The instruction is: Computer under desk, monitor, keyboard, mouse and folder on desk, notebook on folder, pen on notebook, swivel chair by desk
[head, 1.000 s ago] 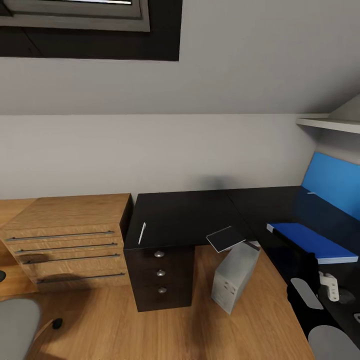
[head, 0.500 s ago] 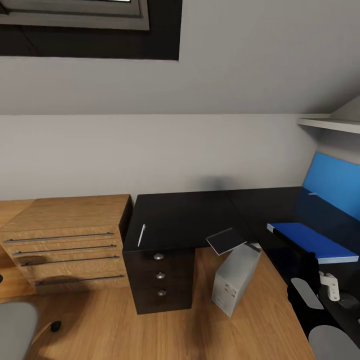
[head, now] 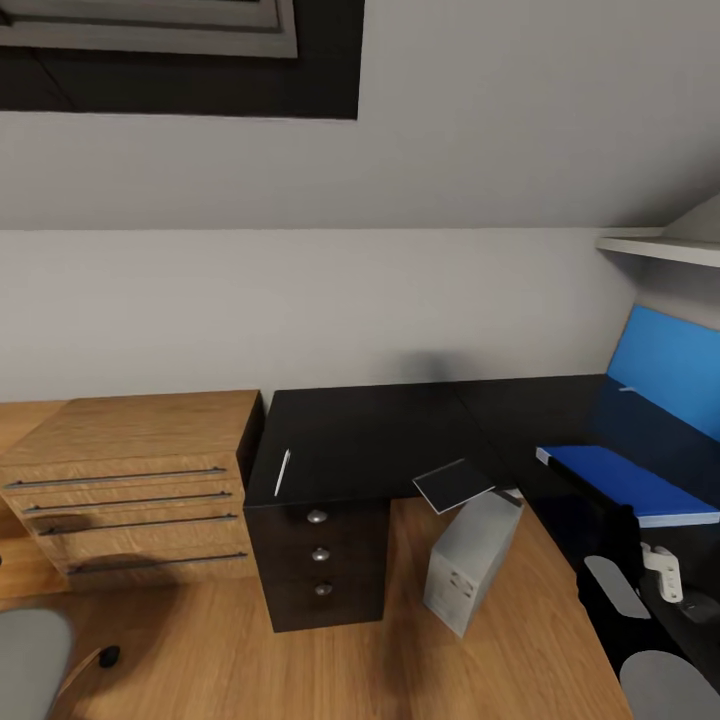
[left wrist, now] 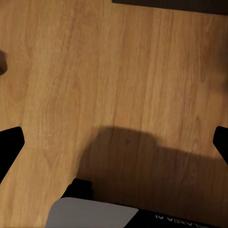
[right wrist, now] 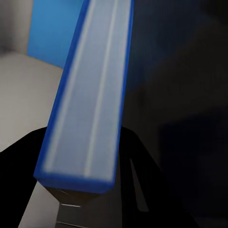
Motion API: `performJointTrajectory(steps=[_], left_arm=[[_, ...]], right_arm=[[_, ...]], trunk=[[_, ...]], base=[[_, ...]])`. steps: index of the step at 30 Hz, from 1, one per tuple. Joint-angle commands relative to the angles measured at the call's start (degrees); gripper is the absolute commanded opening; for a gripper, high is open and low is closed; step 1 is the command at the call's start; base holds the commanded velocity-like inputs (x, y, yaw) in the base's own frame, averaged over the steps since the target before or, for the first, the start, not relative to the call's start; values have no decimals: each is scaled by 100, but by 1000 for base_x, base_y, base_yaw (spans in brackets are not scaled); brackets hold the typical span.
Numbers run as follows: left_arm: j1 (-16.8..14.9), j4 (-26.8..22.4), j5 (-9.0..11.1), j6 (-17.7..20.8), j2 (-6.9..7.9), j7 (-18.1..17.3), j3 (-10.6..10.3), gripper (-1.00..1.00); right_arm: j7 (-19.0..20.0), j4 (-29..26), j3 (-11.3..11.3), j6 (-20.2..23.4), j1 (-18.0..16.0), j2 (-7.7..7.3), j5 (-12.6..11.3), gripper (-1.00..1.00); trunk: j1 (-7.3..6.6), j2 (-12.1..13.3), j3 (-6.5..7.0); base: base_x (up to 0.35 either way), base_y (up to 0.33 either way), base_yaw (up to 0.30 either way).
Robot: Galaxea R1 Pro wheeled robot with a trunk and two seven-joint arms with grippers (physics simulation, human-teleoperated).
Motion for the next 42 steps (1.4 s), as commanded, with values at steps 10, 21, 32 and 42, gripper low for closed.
performJointTrajectory(steps=[10, 21, 32, 42], left_arm=[[-3, -11, 61, -29, 4, 34, -49, 100], [-6, -11, 62, -29, 1, 34, -49, 100], [-11, -11, 61, -29, 8, 34, -45, 100], [-41, 23, 100, -63, -17, 54, 1, 100]], right_arm=[[0, -6, 7, -19, -3, -2, -32, 100], [7, -8, 8, -20, -3, -2, -26, 100], [44, -128, 820, 469, -3, 29, 194, 100], [58, -83, 1939, 693, 31, 441, 298, 100]], trunk=[[1, -4, -6], [1, -4, -6], [1, -4, -6], [1, -4, -6]], base=[[6, 0, 0], [0, 0, 0], [-7, 0, 0], [-222, 0, 0]])
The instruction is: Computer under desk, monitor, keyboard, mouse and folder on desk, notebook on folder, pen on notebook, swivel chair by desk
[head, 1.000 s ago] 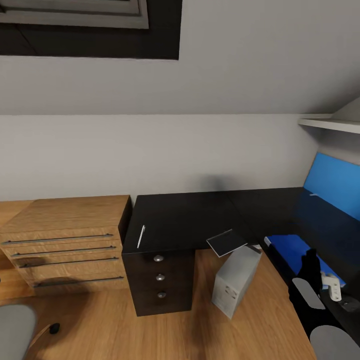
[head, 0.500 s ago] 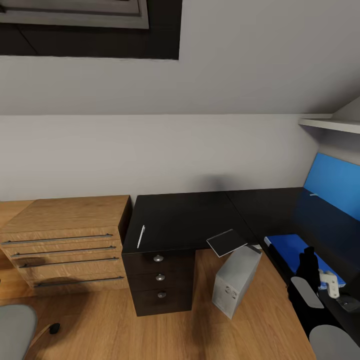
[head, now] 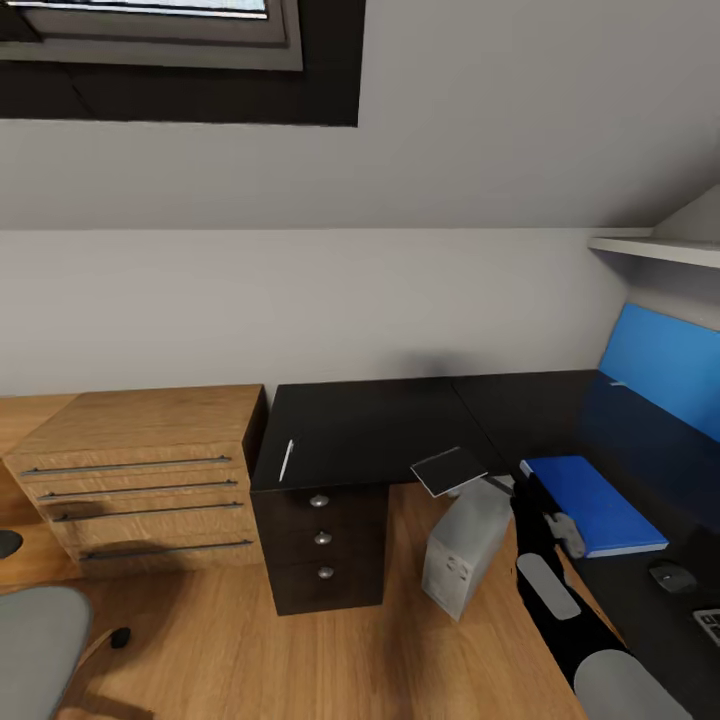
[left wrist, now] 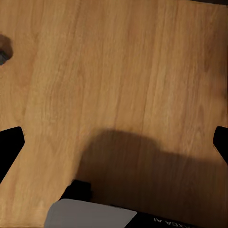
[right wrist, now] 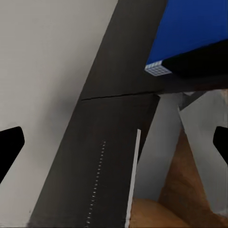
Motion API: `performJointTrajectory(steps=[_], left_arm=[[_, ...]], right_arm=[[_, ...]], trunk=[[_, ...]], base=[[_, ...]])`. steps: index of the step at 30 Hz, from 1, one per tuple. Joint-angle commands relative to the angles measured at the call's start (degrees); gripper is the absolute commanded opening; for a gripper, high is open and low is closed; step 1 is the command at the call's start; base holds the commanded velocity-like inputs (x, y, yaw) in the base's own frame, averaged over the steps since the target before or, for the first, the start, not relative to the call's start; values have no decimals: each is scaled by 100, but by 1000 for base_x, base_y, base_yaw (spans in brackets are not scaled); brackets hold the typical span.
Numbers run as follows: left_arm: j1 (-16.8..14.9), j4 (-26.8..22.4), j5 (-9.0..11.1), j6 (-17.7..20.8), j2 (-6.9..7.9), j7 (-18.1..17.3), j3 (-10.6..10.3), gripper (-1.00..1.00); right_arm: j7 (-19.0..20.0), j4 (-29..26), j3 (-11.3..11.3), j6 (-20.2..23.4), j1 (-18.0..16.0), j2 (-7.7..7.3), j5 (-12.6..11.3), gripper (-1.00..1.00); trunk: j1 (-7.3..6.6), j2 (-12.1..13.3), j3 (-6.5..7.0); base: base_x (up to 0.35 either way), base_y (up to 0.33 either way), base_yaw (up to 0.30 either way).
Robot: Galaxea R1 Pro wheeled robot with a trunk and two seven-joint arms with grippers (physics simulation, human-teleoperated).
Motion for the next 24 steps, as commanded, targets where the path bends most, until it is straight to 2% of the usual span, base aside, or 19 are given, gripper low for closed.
performJointTrajectory(steps=[1, 3, 5, 6, 10, 16, 19, 24], left_arm=[[-39, 22, 94, -63, -10, 52, -16, 100], [-104, 86, 152, -127, -6, 59, 48, 100], [-170, 112, 90, -191, -3, 65, 81, 100], [-202, 79, 55, -223, 5, 77, 83, 100], [-334, -50, 3, -240, 67, 89, 130, 100], [-423, -244, -19, -175, 94, 107, 172, 100], [-425, -341, -20, -167, 92, 103, 173, 100], [-426, -501, -21, -171, 98, 103, 174, 100]], right_arm=[[-28, 34, 71, -9, 29, 25, -26, 100], [-92, 99, 136, 55, 94, 90, 31, 100], [-89, 164, 200, -8, 160, 155, 89, 100], [-57, 196, 182, -40, 128, 187, 119, 100], [72, 236, 54, -111, 120, 293, -10, 100], [130, 247, -140, -134, 121, 335, -208, 100], [131, 270, -237, -131, 121, 361, -208, 100], [124, 319, -102, -113, 121, 476, -201, 100]], trunk=[[1, -2, -6], [1, -2, -6], [1, -2, -6], [1, -2, -6], [1, -2, -6], [133, -243, -114], [199, -363, -168], [309, -564, -257]], base=[[0, 0, 0], [0, 0, 0], [0, 0, 0], [0, 0, 0], [0, 0, 0], [0, 0, 0], [0, 0, 0], [0, 0, 0]])
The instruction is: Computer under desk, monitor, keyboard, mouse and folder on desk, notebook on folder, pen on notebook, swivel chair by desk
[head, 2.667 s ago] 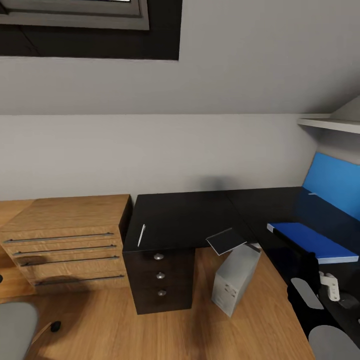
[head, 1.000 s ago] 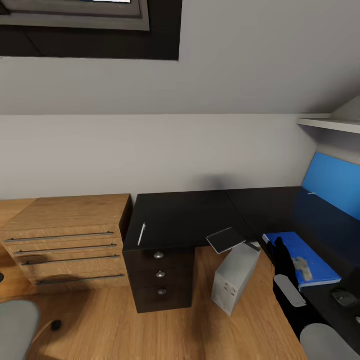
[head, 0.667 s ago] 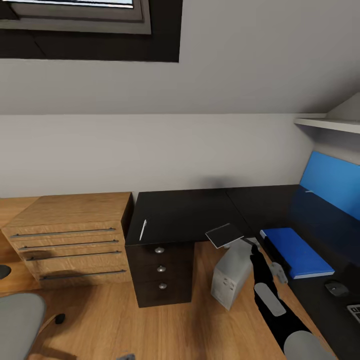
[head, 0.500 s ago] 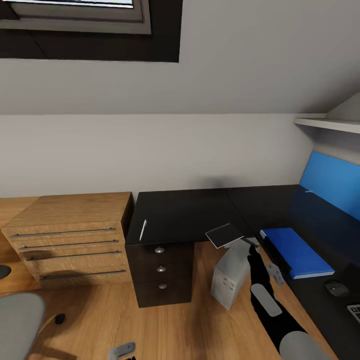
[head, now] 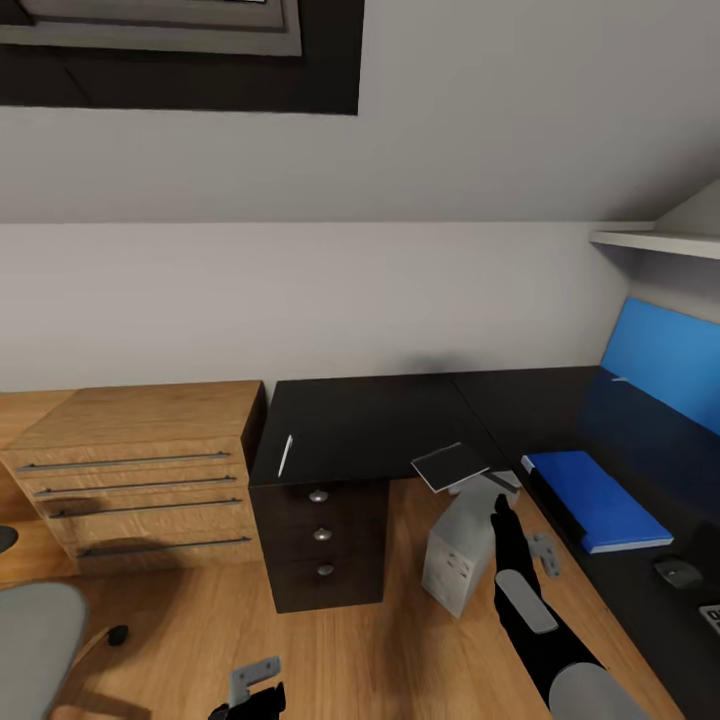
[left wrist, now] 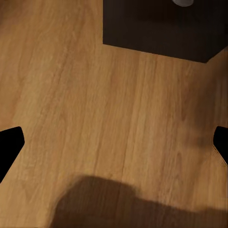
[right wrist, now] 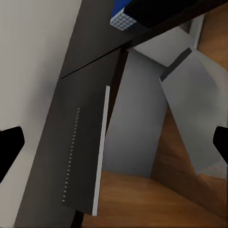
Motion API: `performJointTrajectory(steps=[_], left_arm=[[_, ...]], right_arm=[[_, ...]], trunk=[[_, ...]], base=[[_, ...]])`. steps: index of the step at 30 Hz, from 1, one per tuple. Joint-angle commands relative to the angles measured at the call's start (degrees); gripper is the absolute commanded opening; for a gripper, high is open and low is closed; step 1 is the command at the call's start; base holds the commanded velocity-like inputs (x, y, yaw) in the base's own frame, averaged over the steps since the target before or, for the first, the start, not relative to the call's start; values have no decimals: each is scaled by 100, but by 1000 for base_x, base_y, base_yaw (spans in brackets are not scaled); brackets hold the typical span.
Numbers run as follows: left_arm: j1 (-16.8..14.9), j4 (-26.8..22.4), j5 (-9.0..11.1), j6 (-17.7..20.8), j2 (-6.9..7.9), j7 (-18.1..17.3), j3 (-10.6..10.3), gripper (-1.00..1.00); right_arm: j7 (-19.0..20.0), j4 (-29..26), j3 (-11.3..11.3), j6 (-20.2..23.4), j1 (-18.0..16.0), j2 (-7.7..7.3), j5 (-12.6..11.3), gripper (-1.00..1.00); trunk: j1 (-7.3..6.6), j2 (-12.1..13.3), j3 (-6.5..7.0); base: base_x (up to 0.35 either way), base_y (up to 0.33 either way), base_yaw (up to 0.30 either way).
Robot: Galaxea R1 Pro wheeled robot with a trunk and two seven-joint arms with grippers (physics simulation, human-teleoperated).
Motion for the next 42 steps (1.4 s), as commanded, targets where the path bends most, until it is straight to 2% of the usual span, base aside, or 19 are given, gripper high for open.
performJointTrajectory(steps=[1, 12, 13, 18, 27, 42], left_arm=[[-6, -42, 59, -35, 7, 34, -48, 100], [-6, -168, 52, -37, 5, 41, -73, 100], [-6, -168, 52, -37, 3, 41, -77, 100], [-6, -168, 52, -37, 6, 30, -75, 100], [-6, -154, 46, -36, 17, -9, -95, 100], [-6, -150, 35, -29, 9, -18, -109, 100]], right_arm=[[16, 34, 58, -3, -4, 4, -58, 100], [100, 274, 411, 341, -4, -5, -69, 100], [147, 276, 526, 873, -4, -6, -71, 100], [419, 291, 563, 1187, -4, 12, -64, 100], [822, 289, 728, 1250, -4, 16, -57, 100], [851, 366, 720, 1278, -4, -12, -93, 100]], trunk=[[23, -45, -25], [264, -487, -222], [286, -527, -240], [308, -567, -258], [308, -567, -258], [308, -567, -258]], base=[[0, 0, 0], [0, 0, 0], [0, 0, 0], [0, 0, 0], [49, 0, 0], [145, 0, 0]])
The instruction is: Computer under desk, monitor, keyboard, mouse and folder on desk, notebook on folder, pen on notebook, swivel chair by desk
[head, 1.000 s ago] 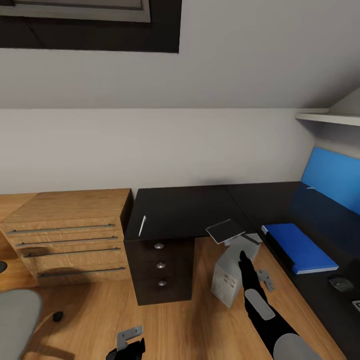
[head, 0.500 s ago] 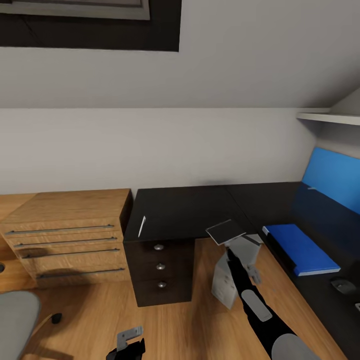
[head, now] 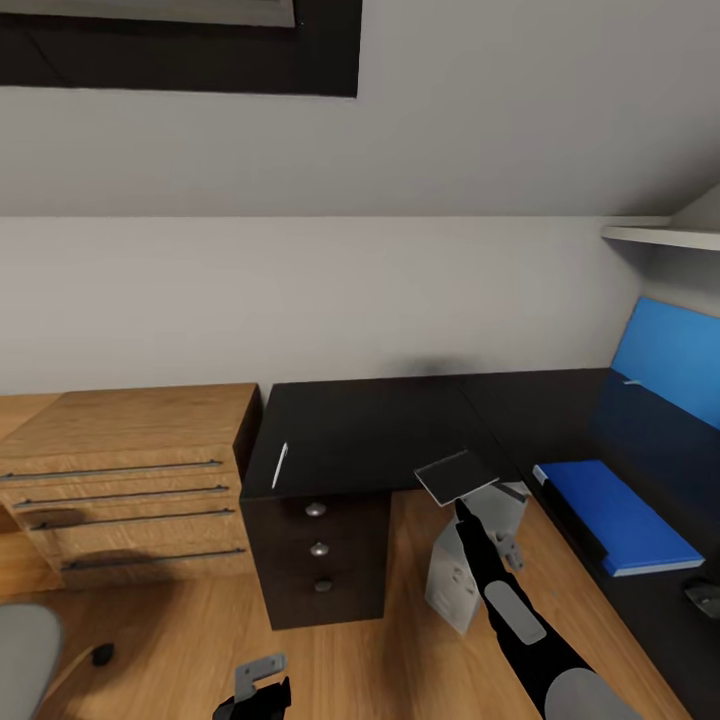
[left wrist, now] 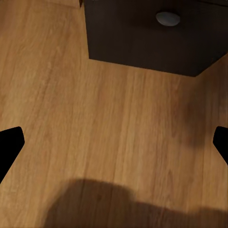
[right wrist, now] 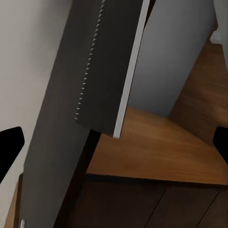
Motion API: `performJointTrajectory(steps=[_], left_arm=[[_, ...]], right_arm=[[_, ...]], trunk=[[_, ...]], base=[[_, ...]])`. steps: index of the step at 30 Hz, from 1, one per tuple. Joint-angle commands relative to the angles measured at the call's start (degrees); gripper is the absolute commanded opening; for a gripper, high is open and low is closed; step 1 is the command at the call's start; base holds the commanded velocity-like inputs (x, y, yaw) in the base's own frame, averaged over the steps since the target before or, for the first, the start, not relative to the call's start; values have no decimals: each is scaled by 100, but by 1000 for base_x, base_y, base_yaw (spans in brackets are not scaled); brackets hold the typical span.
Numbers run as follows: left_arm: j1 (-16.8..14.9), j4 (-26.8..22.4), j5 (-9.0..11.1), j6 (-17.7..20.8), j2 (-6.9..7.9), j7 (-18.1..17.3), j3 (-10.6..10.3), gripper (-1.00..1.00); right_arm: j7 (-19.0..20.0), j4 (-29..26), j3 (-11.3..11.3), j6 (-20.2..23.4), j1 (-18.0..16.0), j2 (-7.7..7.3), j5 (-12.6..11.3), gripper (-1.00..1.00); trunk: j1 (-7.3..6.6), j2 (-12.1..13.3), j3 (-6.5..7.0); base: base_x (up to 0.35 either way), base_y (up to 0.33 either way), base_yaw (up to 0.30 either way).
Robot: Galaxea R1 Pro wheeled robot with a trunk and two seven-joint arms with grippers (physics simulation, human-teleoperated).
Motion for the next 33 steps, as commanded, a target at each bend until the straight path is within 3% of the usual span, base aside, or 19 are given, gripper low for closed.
performJointTrajectory(steps=[1, 4, 11, 16, 33], left_arm=[[-7, -9, 60, -35, 5, 39, -51, 100], [-7, -4, 60, -35, 0, 44, -55, 100], [-7, -9, 60, -37, 1, 33, -49, 100], [-7, -16, 60, -42, -15, 52, -52, 100], [-7, 23, 76, -31, 6, 25, -49, 100]], right_arm=[[18, 14, 35, -41, -6, -7, -63, 100], [8, 21, 27, -17, -6, -13, -67, 100], [6, 266, -89, 570, -6, -54, -84, 100], [10, 285, -100, 609, -6, -100, -85, 100], [10, 290, -107, 619, -6, -114, -85, 100]], trunk=[[0, -3, -6], [0, -3, -6], [0, -3, -6], [110, -204, -96], [110, -204, -96]], base=[[59, 0, 0], [159, -13, 0], [42, -5, 0], [4, 0, 0], [100, 0, 0]])
